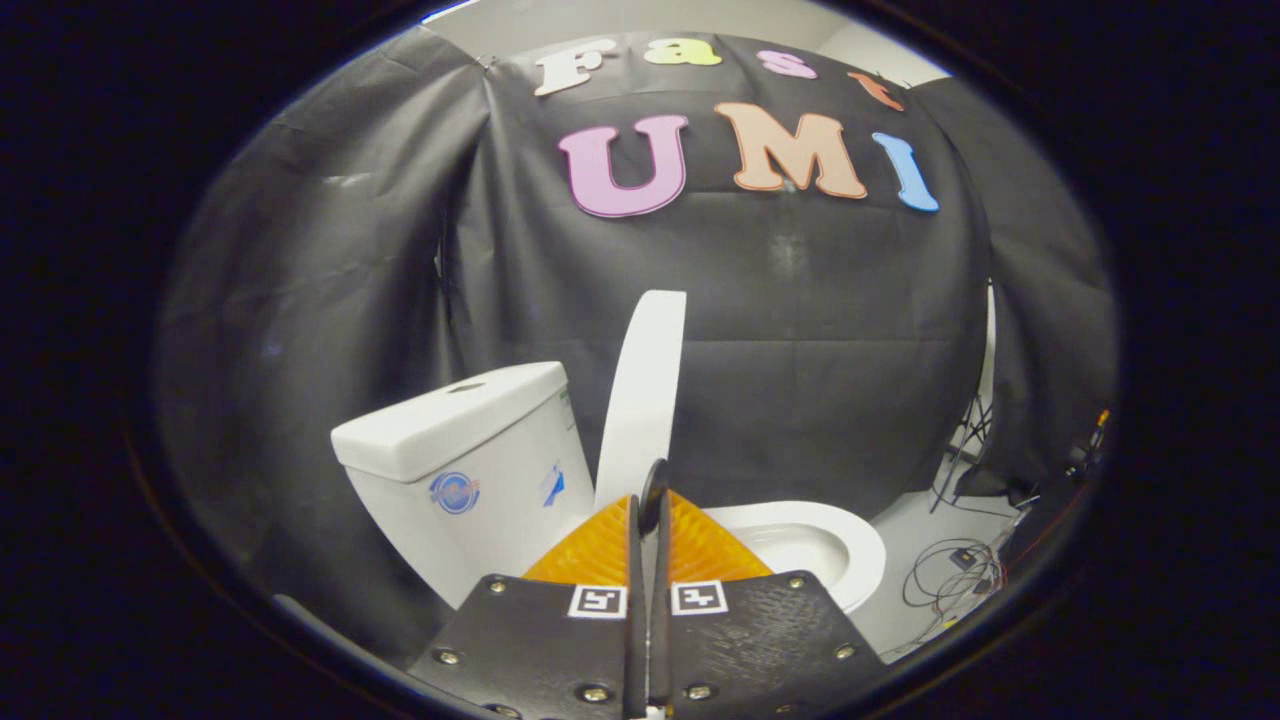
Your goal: Open the toilet lid.
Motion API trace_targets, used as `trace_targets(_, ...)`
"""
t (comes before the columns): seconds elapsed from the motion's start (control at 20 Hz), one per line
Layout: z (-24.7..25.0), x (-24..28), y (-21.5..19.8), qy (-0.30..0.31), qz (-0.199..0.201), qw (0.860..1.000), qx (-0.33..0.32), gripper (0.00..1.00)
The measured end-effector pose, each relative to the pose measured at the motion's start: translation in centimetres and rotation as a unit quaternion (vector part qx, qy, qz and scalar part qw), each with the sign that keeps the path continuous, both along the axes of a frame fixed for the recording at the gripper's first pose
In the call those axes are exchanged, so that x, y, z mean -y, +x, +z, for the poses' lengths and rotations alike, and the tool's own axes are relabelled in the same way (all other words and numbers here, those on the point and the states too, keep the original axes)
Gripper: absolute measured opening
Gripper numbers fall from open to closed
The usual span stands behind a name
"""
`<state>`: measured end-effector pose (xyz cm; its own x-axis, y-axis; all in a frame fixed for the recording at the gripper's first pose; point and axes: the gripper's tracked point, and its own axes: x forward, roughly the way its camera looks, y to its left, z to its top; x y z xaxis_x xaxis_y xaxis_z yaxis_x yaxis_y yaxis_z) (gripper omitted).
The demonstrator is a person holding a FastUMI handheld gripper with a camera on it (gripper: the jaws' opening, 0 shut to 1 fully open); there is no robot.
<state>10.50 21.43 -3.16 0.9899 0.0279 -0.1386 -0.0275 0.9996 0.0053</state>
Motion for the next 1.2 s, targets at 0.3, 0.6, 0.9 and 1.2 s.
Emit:
trace_targets(0.3, 0.2, -1.5, 0.1, 0.026, 0.013, 1.0, 0.002, 0.02)
trace_targets(0.6, 0.2, -3.4, 0.7, 0.044, 0.028, 0.999, 0.005, 0.02)
trace_targets(0.9, 0.1, -4.8, 0.6, 0.071, 0.043, 0.997, 0.001, 0.02)
trace_targets(1.2, 0.0, -5.6, 0.7, 0.076, 0.056, 0.996, 0.002, 0.02)
